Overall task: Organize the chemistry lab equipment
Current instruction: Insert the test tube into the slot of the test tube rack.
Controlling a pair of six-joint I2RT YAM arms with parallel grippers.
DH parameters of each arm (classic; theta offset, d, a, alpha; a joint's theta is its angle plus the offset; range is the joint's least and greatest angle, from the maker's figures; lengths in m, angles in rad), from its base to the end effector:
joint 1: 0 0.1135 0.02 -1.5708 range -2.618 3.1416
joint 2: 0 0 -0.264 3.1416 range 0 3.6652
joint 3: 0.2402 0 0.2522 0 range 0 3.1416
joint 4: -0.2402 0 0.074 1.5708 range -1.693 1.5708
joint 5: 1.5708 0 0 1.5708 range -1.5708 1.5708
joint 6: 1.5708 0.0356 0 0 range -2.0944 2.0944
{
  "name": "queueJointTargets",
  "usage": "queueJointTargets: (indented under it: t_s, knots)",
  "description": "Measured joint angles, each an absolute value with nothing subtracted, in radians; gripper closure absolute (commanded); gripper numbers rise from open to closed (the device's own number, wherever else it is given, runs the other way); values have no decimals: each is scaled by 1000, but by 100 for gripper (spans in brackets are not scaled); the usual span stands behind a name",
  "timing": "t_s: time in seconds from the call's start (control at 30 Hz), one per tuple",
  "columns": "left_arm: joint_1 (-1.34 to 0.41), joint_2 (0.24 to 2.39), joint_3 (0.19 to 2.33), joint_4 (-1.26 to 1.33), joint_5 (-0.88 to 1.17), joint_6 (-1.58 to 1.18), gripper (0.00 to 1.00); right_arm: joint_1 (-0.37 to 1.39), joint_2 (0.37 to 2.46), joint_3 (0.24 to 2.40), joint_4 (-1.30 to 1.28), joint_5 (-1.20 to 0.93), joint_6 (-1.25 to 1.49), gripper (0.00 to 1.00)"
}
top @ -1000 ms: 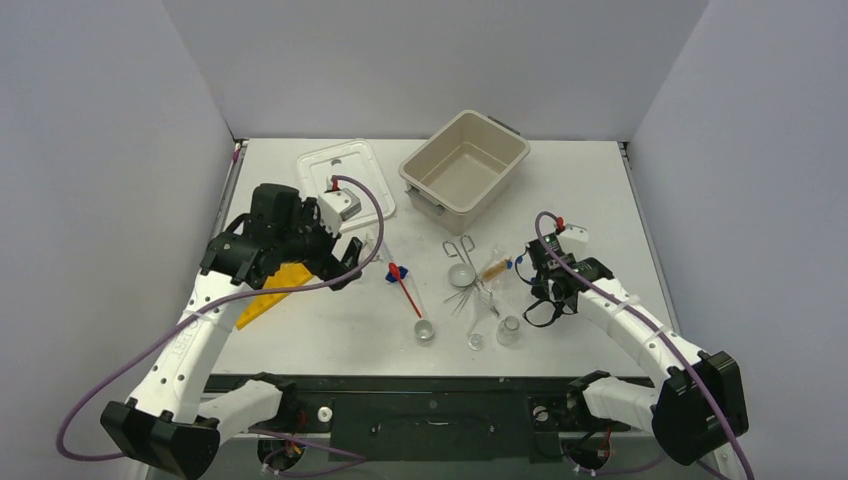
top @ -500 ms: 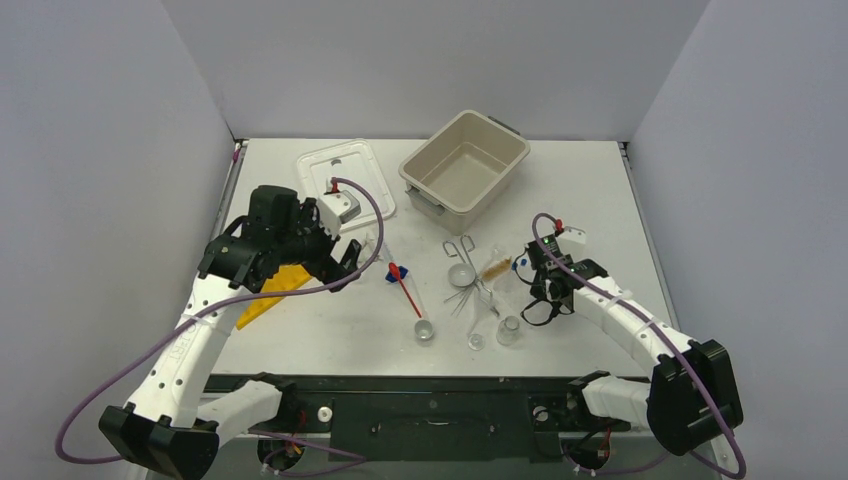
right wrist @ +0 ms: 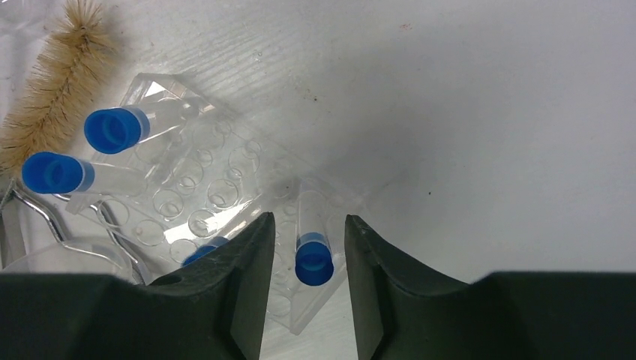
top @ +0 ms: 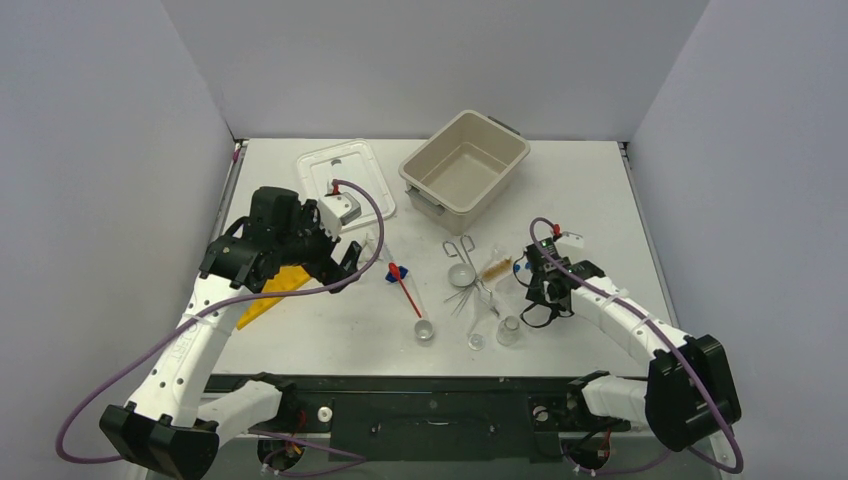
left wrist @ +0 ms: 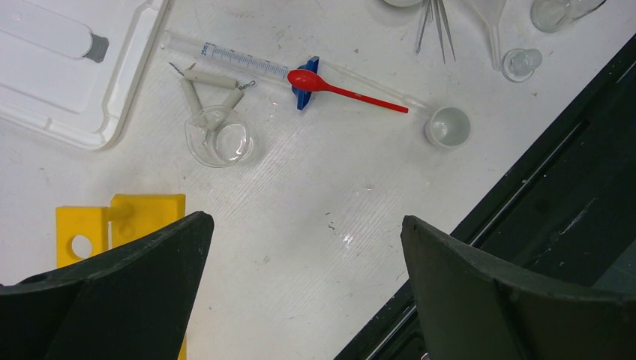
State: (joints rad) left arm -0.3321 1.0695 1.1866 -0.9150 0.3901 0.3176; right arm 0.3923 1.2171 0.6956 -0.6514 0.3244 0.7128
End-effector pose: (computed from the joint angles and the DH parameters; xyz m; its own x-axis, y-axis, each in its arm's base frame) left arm 0.1885 -0.0793 0.3567 -0.4704 0.4677 -0.7483 0.7363 0.6755 -0.0406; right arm 0.2008 0.0708 0.1918 -0.8068 0.3370 -0.4853 0.3693 0.9288 0.0311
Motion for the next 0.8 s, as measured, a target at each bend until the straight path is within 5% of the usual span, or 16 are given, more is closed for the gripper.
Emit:
queueJointTargets:
  t_s: [0.2, 0.5, 0.8]
  knots:
    - [-332, 1069, 1186, -915, 388, 318, 3, 392, 1129, 701, -686, 324, 717, 62]
    - [-332, 1069, 1186, -915, 388, 318, 3, 516, 927, 718, -731, 321, 766, 74]
    - [-332, 1069, 1186, -915, 388, 318, 3, 611, 1114, 718, -628, 264, 775, 91]
